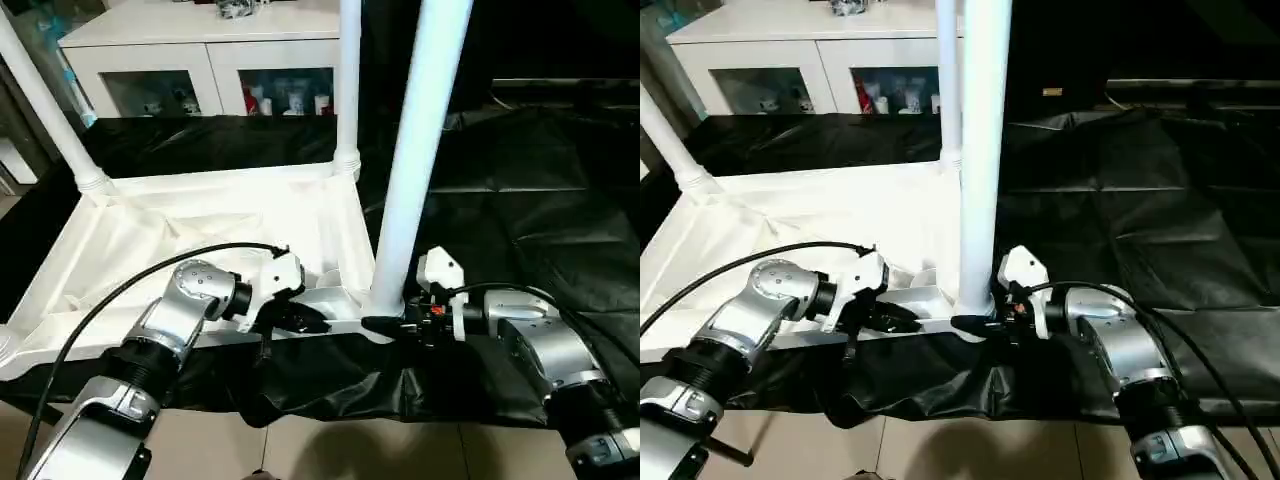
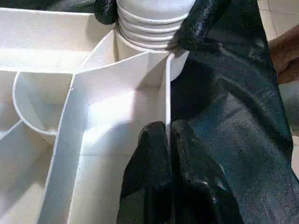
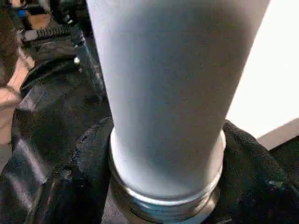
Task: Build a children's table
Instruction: Insert table leg to table base
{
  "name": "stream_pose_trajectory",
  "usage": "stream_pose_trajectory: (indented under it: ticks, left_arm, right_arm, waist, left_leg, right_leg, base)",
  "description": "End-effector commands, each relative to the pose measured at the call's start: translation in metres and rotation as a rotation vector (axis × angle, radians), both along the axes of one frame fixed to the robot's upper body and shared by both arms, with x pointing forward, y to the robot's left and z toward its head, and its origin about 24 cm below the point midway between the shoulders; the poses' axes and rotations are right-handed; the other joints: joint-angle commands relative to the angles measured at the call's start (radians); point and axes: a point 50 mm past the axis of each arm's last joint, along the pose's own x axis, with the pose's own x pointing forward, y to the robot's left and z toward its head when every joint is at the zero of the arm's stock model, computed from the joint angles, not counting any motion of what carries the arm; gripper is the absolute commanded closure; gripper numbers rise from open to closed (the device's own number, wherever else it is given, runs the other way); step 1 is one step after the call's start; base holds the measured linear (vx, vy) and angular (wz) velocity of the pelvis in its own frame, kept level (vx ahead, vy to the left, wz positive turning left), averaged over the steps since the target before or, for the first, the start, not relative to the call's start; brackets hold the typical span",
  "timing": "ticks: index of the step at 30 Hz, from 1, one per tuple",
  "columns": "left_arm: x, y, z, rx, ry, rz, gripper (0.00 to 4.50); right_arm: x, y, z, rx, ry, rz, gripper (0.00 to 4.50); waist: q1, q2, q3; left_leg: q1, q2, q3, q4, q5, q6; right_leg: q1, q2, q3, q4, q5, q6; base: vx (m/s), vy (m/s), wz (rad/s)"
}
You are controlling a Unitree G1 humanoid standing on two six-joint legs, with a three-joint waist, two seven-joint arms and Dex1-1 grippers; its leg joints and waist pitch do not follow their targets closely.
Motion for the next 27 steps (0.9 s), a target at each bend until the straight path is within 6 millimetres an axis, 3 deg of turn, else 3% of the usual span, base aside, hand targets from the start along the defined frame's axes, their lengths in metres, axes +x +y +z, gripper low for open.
stream_pose_trajectory:
  ticks: [1,6,9,12,14,16,19,20,26,27]
  left_arm:
    - [0.005,-0.005,0.003,-0.015,-0.036,0.038,4.5]
    - [0.025,-0.018,-0.002,0.02,-0.106,0.283,4.5]
    - [0.034,-0.034,0.001,0.001,-0.122,0.386,4.5]
    - [0.039,-0.049,0.003,-0.027,-0.129,0.436,4.5]
    - [0.037,-0.059,0.004,-0.045,-0.122,0.409,4.5]
    - [0.033,-0.069,0.004,-0.059,-0.114,0.353,4.5]
    - [0.03,-0.07,0.003,-0.06,-0.109,0.302,4.5]
    - [0.027,-0.067,0.002,-0.055,-0.105,0.257,4.5]
    - [0.017,-0.049,-0.001,-0.042,-0.082,0.131,4.5]
    - [0.012,-0.039,-0.002,-0.021,-0.071,0.078,4.5]
  right_arm:
    - [0.004,0.005,-0.001,0.033,-0.003,-0.064,1.73]
    - [0.022,0.007,-0.024,-0.001,0.031,-0.452,1.76]
    - [0.029,0.013,-0.035,-0.005,0.072,-0.65,1.76]
    - [0.033,0.022,-0.041,-0.024,0.078,-0.742,1.76]
    - [0.034,0.032,-0.04,-0.029,0.063,-0.725,1.76]
    - [0.035,0.045,-0.036,0.032,0.069,-0.656,1.2]
    - [0.034,0.05,-0.029,0.081,0.072,-0.577,1.0]
    - [0.033,0.049,-0.024,0.073,0.041,-0.505,0.71]
    - [0.025,0.035,-0.015,0.053,0.012,-0.325,0.62]
    - [0.022,0.025,-0.013,0.026,0.007,-0.261,0.62]
  waist:
    - [0.001,-0.017,-0.068]
    - [-0.014,-0.013,-0.059]
    - [-0.017,-0.012,-0.057]
    - [-0.025,-0.012,-0.057]
    - [-0.028,-0.012,-0.057]
    - [-0.03,-0.012,-0.058]
    - [-0.03,-0.012,-0.06]
    - [-0.028,-0.013,-0.063]
    - [-0.021,-0.013,-0.071]
    - [-0.02,-0.012,-0.073]
  left_leg:
    - [0.014,0.035,-0.009,-0.071,-0.217,0.069]
    - [0.02,0.026,-0.012,-0.079,-0.286,0.014]
    - [0.026,0.025,-0.014,-0.08,-0.324,0.007]
    - [0.027,0.021,-0.017,-0.08,-0.338,0.0]
    - [0.024,0.021,-0.017,-0.082,-0.344,0.009]
    - [0.021,0.021,-0.017,-0.082,-0.34,0.019]
    - [0.016,0.024,-0.019,-0.084,-0.325,0.038]
    - [0.016,0.025,-0.019,-0.082,-0.312,0.042]
    - [0.006,0.029,-0.014,-0.07,-0.206,0.09]
    - [0.007,0.031,-0.014,-0.069,-0.188,0.095]
  right_leg:
    - [0.05,-0.057,0.043,-0.066,-0.238,-0.222]
    - [0.046,-0.059,0.041,-0.085,-0.384,-0.174]
    - [0.041,-0.059,0.04,-0.094,-0.43,-0.157]
    - [0.039,-0.059,0.038,-0.101,-0.458,-0.144]
    - [0.04,-0.059,0.037,-0.102,-0.451,-0.139]
    - [0.043,-0.058,0.038,-0.101,-0.425,-0.146]
    - [0.049,-0.059,0.039,-0.094,-0.376,-0.159]
    - [0.05,-0.059,0.04,-0.091,-0.35,-0.167]
    - [0.059,-0.06,0.04,-0.068,-0.183,-0.222]
    - [0.059,-0.058,0.038,-0.063,-0.15,-0.232]
  base:
    - [0.0,0.0,0.0]
    - [0.0,0.0,0.0]
    - [0.0,0.0,0.0]
    - [0.0,0.0,0.0]
    - [0.0,0.0,0.0]
    - [0.0,0.0,0.0]
    - [0.0,0.0,0.0]
    - [0.0,0.0,0.0]
    - [0.0,0.0,0.0]
    - [0.0,0.0,0.0]
